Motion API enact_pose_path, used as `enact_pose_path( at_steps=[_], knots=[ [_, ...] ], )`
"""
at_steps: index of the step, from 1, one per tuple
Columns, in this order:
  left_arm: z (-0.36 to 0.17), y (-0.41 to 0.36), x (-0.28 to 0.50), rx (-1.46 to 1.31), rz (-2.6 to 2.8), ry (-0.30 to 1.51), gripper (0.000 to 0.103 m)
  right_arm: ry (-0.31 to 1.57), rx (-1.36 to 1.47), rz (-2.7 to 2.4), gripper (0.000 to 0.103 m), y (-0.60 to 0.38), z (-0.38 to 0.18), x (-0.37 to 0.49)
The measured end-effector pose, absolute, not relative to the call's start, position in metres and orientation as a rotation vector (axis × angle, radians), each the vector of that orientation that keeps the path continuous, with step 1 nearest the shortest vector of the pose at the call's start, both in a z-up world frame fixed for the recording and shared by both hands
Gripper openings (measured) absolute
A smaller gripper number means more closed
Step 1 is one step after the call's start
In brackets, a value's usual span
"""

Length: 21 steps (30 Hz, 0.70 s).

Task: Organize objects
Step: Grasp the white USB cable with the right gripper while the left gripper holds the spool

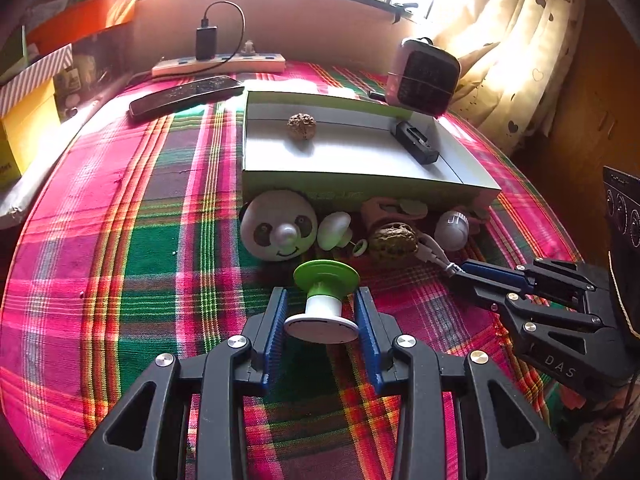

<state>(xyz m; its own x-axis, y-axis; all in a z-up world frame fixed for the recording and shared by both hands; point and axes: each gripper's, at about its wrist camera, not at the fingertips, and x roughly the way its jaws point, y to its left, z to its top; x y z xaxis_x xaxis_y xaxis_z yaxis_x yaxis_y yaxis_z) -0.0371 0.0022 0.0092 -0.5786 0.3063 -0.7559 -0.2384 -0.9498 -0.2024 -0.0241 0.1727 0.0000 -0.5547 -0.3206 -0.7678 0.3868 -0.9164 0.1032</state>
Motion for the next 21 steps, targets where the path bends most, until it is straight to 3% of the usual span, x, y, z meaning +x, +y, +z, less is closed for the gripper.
enact_pose_path(
  at_steps=[21],
  knots=[
    [0.009, 0.003, -0.038, -1.237, 2.550, -0.102, 0.032, 0.196, 1.191, -2.468, 0.020, 0.160, 0.000, -0.024]
  ],
)
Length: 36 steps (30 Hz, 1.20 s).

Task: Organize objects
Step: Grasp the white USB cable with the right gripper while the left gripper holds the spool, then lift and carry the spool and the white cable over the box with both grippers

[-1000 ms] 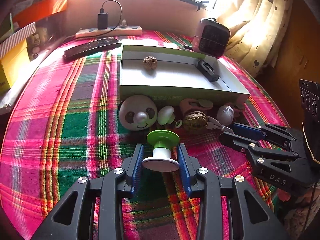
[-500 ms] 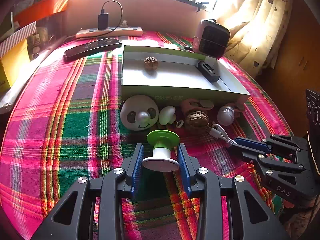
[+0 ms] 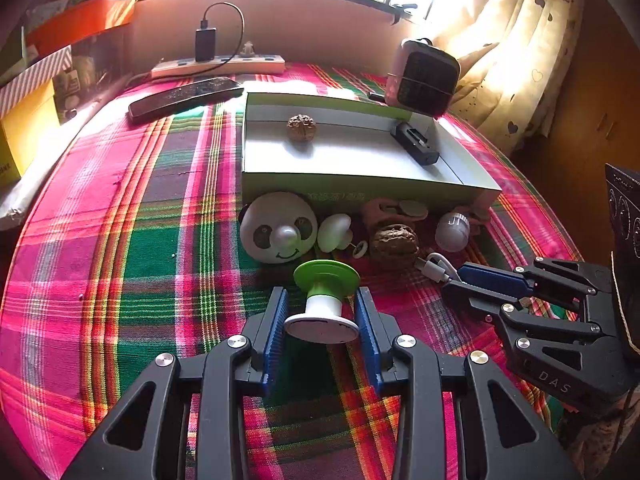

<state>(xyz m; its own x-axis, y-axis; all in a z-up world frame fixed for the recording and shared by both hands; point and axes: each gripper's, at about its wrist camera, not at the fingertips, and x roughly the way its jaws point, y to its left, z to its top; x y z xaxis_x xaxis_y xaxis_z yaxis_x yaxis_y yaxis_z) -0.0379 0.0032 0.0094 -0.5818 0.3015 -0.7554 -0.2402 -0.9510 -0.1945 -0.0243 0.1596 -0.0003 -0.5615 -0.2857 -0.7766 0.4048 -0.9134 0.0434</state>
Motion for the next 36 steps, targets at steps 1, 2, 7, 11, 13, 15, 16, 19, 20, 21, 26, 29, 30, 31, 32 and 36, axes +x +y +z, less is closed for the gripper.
enact_pose_path(
  at_steps=[1, 2, 7, 11, 13, 15, 16, 19, 20, 21, 26, 29, 30, 31, 32, 36],
  knots=[
    [0.0096, 0.0039, -0.0386, -1.236, 2.551, -0.099, 0.032, 0.205, 1.186, -2.469, 0.020, 0.1582, -0.0006, -0.0252],
    [0.0097, 0.0042, -0.0388, -1.236, 2.552, -0.098, 0.032, 0.215, 1.184, -2.471, 0.020, 0.1571, -0.0009, -0.0261],
    [0.0100, 0.0057, -0.0400, -1.232, 2.555, -0.089, 0.032, 0.219, 1.181, -2.474, 0.020, 0.1559, -0.0010, -0.0274],
    [0.0099, 0.0055, -0.0398, -1.232, 2.555, -0.088, 0.032, 0.236, 1.179, -2.479, 0.020, 0.1537, -0.0010, -0.0269],
    [0.0098, 0.0056, -0.0397, -1.231, 2.555, -0.087, 0.032, 0.237, 1.178, -2.477, 0.020, 0.1538, -0.0012, -0.0272],
    [0.0097, 0.0058, -0.0397, -1.229, 2.556, -0.083, 0.032, 0.229, 1.179, -2.477, 0.019, 0.1551, -0.0013, -0.0274],
    [0.0098, 0.0062, -0.0398, -1.229, 2.557, -0.080, 0.032, 0.228, 1.179, -2.479, 0.018, 0.1554, -0.0013, -0.0274],
    [0.0097, 0.0058, -0.0395, -1.225, 2.559, -0.080, 0.032, 0.230, 1.179, -2.480, 0.017, 0.1555, -0.0012, -0.0269],
    [0.0096, 0.0059, -0.0394, -1.226, 2.559, -0.081, 0.032, 0.230, 1.179, -2.482, 0.017, 0.1557, -0.0012, -0.0266],
    [0.0097, 0.0063, -0.0398, -1.225, 2.558, -0.082, 0.032, 0.228, 1.179, -2.482, 0.017, 0.1559, -0.0012, -0.0264],
    [0.0097, 0.0064, -0.0396, -1.224, 2.559, -0.082, 0.032, 0.223, 1.180, -2.481, 0.017, 0.1564, -0.0011, -0.0268],
    [0.0097, 0.0069, -0.0399, -1.224, 2.558, -0.082, 0.032, 0.221, 1.180, -2.482, 0.017, 0.1567, -0.0011, -0.0268],
    [0.0096, 0.0068, -0.0397, -1.225, 2.559, -0.082, 0.032, 0.220, 1.180, -2.482, 0.017, 0.1566, -0.0011, -0.0268],
    [0.0097, 0.0070, -0.0398, -1.225, 2.559, -0.081, 0.032, 0.221, 1.180, -2.482, 0.017, 0.1566, -0.0011, -0.0268],
    [0.0095, 0.0066, -0.0394, -1.224, 2.559, -0.082, 0.032, 0.221, 1.180, -2.482, 0.017, 0.1567, -0.0011, -0.0268],
    [0.0097, 0.0065, -0.0397, -1.224, 2.558, -0.084, 0.032, 0.217, 1.181, -2.482, 0.017, 0.1568, -0.0010, -0.0267]
  ],
)
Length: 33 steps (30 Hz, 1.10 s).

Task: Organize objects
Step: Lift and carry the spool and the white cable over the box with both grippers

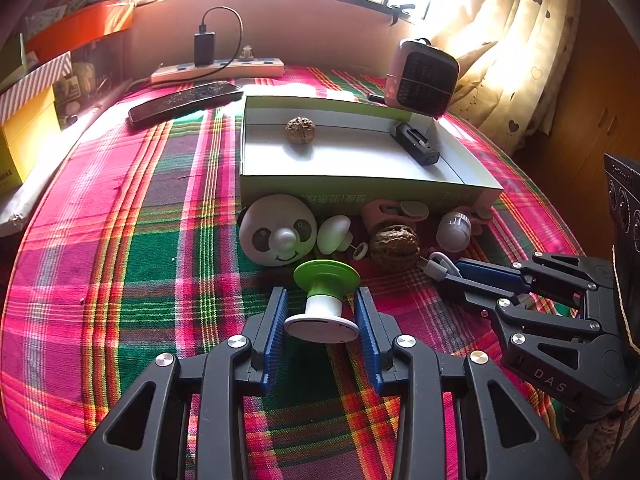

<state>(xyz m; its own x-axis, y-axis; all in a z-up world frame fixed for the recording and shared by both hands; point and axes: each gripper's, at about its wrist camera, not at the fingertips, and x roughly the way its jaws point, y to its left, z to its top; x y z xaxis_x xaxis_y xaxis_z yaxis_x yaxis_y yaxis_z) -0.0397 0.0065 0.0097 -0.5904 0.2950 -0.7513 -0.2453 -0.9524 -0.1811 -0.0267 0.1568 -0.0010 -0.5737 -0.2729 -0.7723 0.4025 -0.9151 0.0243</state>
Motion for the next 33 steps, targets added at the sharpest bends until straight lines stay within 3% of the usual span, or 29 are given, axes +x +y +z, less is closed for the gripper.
enact_pose_path(
  at_steps=[33],
  knots=[
    [0.043, 0.012, -0.045, -1.144, 2.569, -0.055, 0.032, 0.131, 1.125, -2.512, 0.017, 0.167, 0.027, -0.029]
  ],
)
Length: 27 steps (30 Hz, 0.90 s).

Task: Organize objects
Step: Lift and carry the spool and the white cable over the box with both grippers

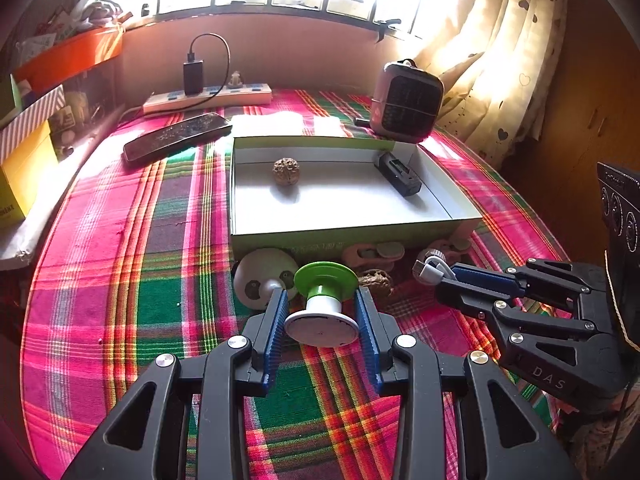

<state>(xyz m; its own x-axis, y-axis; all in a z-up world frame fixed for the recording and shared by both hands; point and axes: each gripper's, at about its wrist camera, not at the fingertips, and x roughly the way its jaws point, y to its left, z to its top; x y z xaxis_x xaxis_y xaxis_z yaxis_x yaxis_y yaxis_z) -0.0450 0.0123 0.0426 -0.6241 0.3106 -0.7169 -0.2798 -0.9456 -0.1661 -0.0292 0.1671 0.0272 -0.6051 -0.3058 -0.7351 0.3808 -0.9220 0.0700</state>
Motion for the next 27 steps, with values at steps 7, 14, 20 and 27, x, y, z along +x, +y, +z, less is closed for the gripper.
enact_pose_path(
  at_steps=[7, 14, 20, 27],
  knots=[
    [0.052, 0.017, -0.060, -1.132, 2.566, -0.067, 0.032, 0.108, 1.106, -2.537, 0.017, 0.173, 0.037, -0.042],
    [0.057, 0.021, -0.078, -1.119, 2.568, -0.047, 0.032, 0.088, 1.098, -2.555, 0.017, 0.179, 0.042, -0.059],
    [0.058, 0.020, -0.099, -1.131, 2.582, -0.053, 0.032, 0.079, 1.098, -2.562, 0.017, 0.182, 0.047, -0.078],
    [0.056, 0.022, -0.124, -1.143, 2.590, -0.049, 0.032, 0.049, 1.107, -2.565, 0.017, 0.185, 0.050, -0.108]
  ],
)
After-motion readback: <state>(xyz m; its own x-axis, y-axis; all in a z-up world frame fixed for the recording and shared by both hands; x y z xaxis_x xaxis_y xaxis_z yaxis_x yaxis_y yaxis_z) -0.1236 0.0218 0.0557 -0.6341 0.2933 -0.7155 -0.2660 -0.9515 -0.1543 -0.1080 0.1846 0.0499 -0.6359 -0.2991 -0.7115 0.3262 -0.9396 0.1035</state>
